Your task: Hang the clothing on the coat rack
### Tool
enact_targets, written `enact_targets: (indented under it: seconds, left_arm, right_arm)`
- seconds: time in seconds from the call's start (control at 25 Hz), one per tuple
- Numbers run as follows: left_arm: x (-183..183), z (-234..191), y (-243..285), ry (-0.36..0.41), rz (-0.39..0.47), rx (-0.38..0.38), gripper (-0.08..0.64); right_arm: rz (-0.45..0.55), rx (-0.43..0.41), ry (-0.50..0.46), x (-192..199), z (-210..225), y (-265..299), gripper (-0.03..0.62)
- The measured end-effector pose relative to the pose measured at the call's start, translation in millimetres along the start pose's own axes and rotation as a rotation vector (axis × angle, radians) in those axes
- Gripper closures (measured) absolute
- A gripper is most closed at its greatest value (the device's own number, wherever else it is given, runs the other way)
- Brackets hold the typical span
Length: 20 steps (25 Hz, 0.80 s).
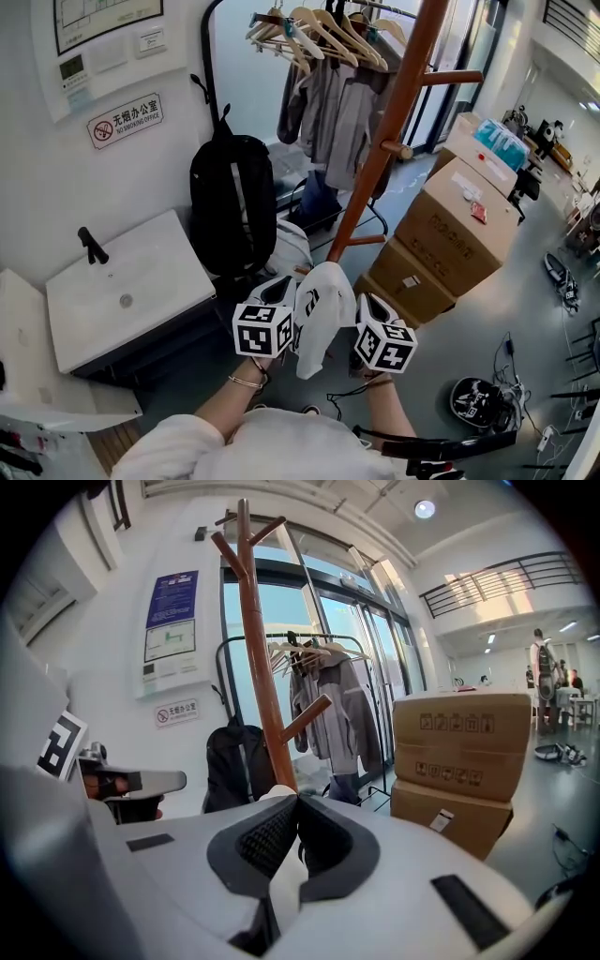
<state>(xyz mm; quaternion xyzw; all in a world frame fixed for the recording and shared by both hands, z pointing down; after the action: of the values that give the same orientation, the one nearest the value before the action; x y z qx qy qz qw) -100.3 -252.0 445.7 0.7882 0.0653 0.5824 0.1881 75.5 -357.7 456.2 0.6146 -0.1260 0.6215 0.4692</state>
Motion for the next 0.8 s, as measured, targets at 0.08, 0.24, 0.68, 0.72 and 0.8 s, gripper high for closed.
enact_targets:
  seconds: [0.08,0.24,0.68,0.72,0.8]
  left_arm:
    - [-1,0,0,-0.001,0.001,0.0,0.552]
    - [2,2,1,-0.005,-0.005,0.002,0.552]
    - [11,5,-4,-0.028,-0.006,0.003,0.552]
    - [12,6,-5,-0.029,-0.006,0.003,0.552]
    - [13,6,-7,-0.033,-0.005,0.002,0.552]
  right_arm:
    - [0.0,-0.007,0.004,-1,-1,0,0.569]
    - [-0.005,-0.005,0.001,0,0,-2,0.569]
    - [-0.004,0.0,0.009,6,1,-13,0.569]
    - [-0.005,0.001,0.009,7,1,-14,0.569]
    - [-0.007,0.001,0.009,9,0,-17,0.569]
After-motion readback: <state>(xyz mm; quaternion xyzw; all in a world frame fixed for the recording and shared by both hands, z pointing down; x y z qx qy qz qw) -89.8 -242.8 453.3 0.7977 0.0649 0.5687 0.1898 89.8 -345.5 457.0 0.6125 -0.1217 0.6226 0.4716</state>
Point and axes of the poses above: the fingertips, and each gripper's own axes: y forward along the fingers, z to its right, x out of its underside, the point moved 5 cm from there along -y, backward along the fingers, and after that the axes turned 5 degrees about -z, right-handed, at the moved point
